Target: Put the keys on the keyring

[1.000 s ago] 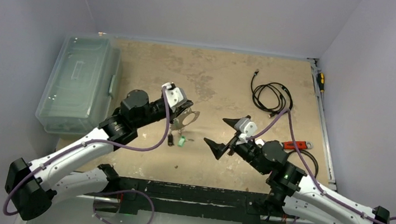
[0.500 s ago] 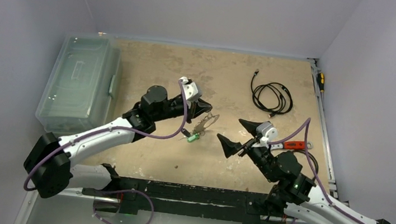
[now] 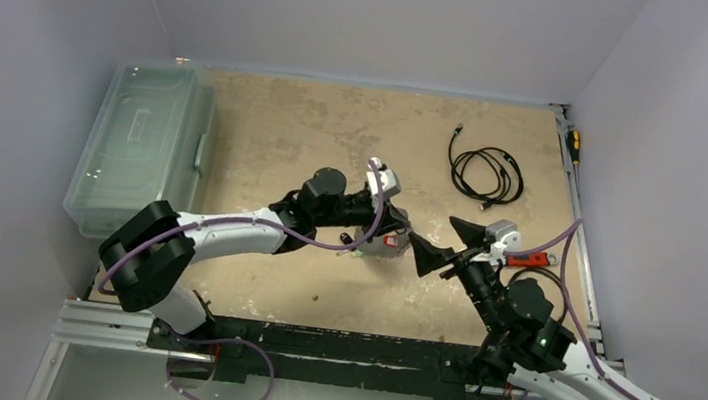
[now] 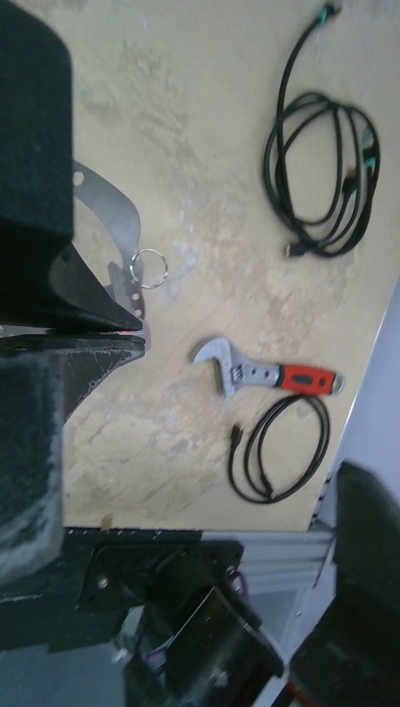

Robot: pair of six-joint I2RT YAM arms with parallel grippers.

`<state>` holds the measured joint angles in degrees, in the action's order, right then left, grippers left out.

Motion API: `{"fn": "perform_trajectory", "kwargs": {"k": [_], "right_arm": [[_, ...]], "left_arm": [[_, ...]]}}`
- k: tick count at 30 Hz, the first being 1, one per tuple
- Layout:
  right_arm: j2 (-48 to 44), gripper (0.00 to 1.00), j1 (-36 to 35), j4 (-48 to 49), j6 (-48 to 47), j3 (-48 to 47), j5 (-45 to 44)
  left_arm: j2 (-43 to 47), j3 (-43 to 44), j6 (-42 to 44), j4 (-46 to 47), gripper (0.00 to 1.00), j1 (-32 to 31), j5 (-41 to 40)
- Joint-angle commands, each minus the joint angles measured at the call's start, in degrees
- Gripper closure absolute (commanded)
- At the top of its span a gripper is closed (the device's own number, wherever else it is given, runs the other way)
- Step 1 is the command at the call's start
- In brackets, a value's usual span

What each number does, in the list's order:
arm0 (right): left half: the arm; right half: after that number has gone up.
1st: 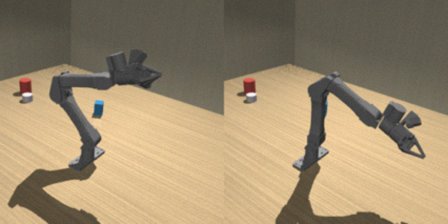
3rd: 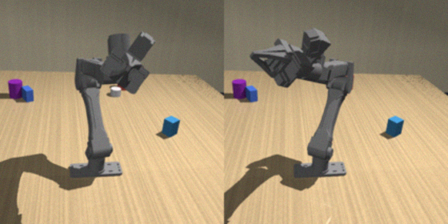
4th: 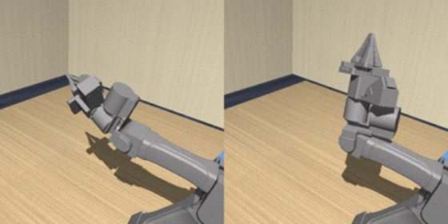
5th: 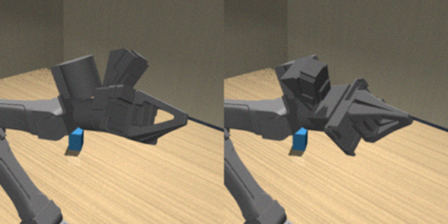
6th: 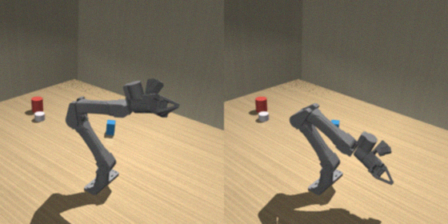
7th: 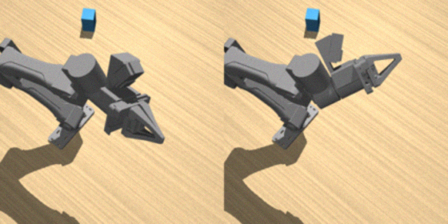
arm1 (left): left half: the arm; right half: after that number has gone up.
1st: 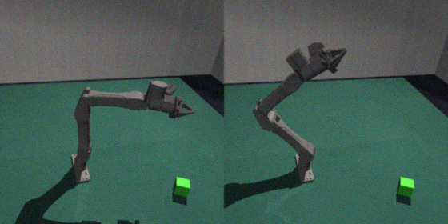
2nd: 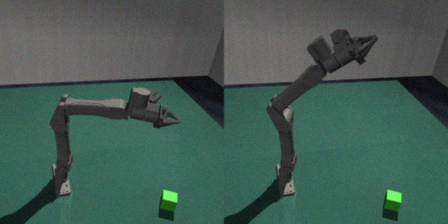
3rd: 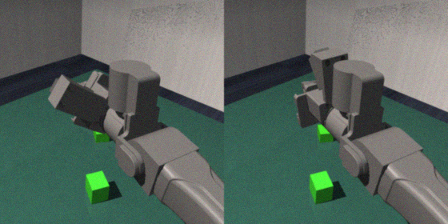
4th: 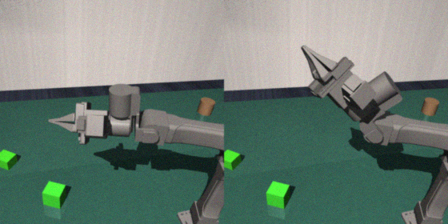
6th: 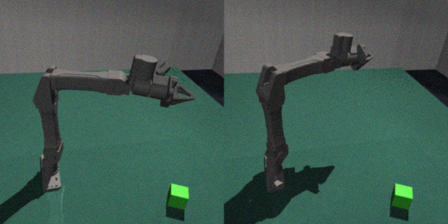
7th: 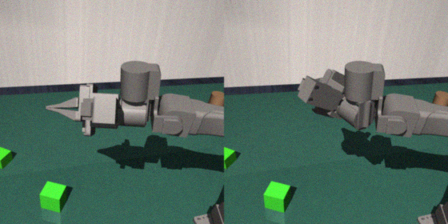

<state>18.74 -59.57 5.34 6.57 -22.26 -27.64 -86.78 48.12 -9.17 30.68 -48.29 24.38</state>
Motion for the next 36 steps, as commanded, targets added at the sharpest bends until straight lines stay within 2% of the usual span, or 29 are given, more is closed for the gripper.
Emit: {"fn": "perform_trajectory", "kwargs": {"k": [1, 7, 13, 14, 16, 20, 22, 23, 28, 29, 32, 36], "right_arm": [[-2.9, 0.05, 0.2, -5.0, 3.4, -3.7, -7.0], [-6.0, 0.04, 0.2, -6.9, 4.8, -6.0, -11.0], [-6.6, 0.04, 0.2, -9.3, 7.5, -7.2, -12.6], [-6.7, 0.04, 0.2, -10.1, 8.3, -7.5, -13.0], [-7.1, 0.03, 0.2, -11.7, 10.1, -8.1, -13.6], [-8.3, 0.03, 0.2, -13.2, 12.7, -9.3, -16.0], [-8.8, 0.01, 0.2, -13.5, 14.8, -10.6, -16.5], [-9.1, 0.01, 0.2, -13.6, 14.9, -11.4, -16.5], [-10.8, 0.01, 0.2, -11.5, 15.2, -14.8, -14.9], [-11.0, 0.01, 0.2, -10.5, 14.9, -15.4, -14.8], [-10.4, 0.01, 0.2, -10.5, 15.4, -18.4, -16.2], [-8.8, 0.01, 0.2, -13.6, 16.5, -22.5, -18.4]], "left_arm": [[-0.5, -0.2, 0.5, 0.6, 1.0, -3.1, 4.3], [-3.9, 0.7, 3.8, -7.9, 1.0, -7.8, 4.2], [-6.8, 3.3, 5.5, -15.1, 1.0, -10.4, 0.3], [-6.8, 3.4, 5.6, -16.1, 0.96, -10.5, -0.2], [-5.8, 3.2, 5.9, -17.1, 0.81, -11.0, -0.9], [-1.2, 2.4, 6.5, -18.1, 0.45, -11.7, -3.6], [1.9, 2.7, 7.1, -19.9, 0.17, -11.7, -5.5], [3.5, 3.1, 7.8, -21.8, 0.12, -11.7, -7.0], [14.3, 5.8, 13.2, -30.4, 0.04, -11.8, -15.7], [17.0, 5.8, 12.8, -30.6, 0.03, -11.7, -19.2], [23.0, 7.5, 6.0, -35.6, 0.01, -11.7, -36.3], [30.5, 8.4, 5.4, -39.5, 0.01, -11.6, -50.3]]}}
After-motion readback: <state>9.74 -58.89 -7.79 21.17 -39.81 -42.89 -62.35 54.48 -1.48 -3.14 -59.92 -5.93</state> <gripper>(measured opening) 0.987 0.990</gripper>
